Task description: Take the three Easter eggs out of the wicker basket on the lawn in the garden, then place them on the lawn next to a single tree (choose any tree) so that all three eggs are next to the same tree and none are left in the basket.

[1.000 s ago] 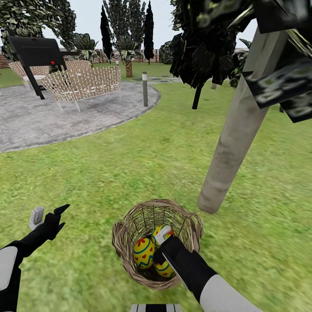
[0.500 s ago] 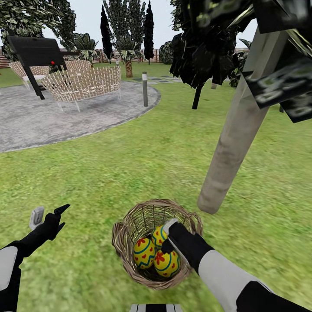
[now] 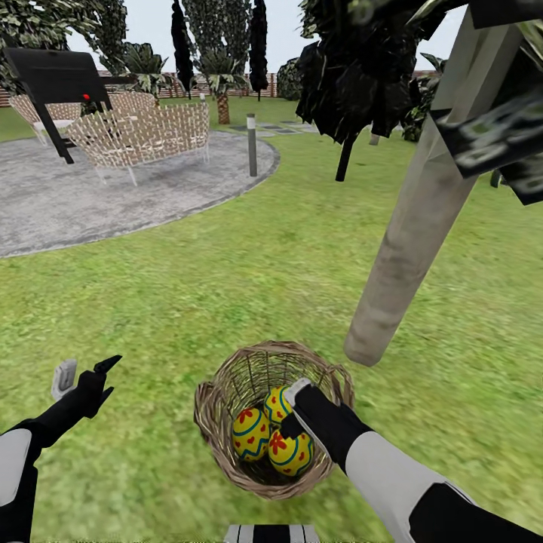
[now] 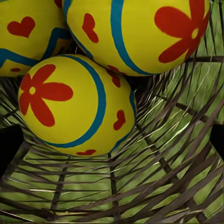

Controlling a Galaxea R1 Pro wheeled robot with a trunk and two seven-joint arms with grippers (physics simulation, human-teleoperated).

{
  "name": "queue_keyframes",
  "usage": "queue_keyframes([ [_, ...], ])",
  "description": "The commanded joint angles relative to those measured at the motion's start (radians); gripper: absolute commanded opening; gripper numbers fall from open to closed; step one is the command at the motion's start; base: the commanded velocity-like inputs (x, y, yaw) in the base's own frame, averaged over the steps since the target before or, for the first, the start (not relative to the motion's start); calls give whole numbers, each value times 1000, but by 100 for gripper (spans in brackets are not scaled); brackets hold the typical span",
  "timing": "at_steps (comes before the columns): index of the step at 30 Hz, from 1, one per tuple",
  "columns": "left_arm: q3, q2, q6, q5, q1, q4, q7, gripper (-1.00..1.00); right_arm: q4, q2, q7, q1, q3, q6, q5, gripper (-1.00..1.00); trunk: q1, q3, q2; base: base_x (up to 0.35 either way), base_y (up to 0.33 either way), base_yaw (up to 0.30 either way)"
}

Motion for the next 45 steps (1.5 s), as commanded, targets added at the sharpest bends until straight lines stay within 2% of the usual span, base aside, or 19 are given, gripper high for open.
queue_keyframes([
  [1, 0, 0, -1, 0, 0, 0, 0, 100, 0, 0, 0, 0, 1, -10, 0, 100, 0, 0, 0, 0, 0, 0],
  [16, 0, 0, -4, 0, 0, 1, 0, 100, -6, 0, 2, 1, 1, -23, 2, 100, 3, -27, -2, 0, 0, 0],
  [21, 0, 0, -4, 0, 0, 2, 0, 100, -6, 0, 33, 1, 2, -23, 2, 100, 5, -43, -3, 0, 0, 0],
  [24, 0, 0, -4, 0, 0, 2, 0, 100, -6, 0, 40, 1, 3, -23, 2, 100, 5, -43, -3, 0, 0, 0],
  [32, 0, 0, -4, 0, 0, 2, 0, 100, -6, 0, 43, 1, 4, -58, 3, 100, 7, -62, -4, 0, 0, 0],
  [40, 0, 0, -4, 0, 0, 2, 0, 100, -6, 0, 42, 1, 4, -59, 3, 100, 8, -70, -4, 0, 0, 0],
  [45, -1, 0, -4, 0, 0, 2, 0, 100, -6, 0, 43, 2, 5, -59, 3, 100, 10, -85, -5, 0, 0, 0],
])
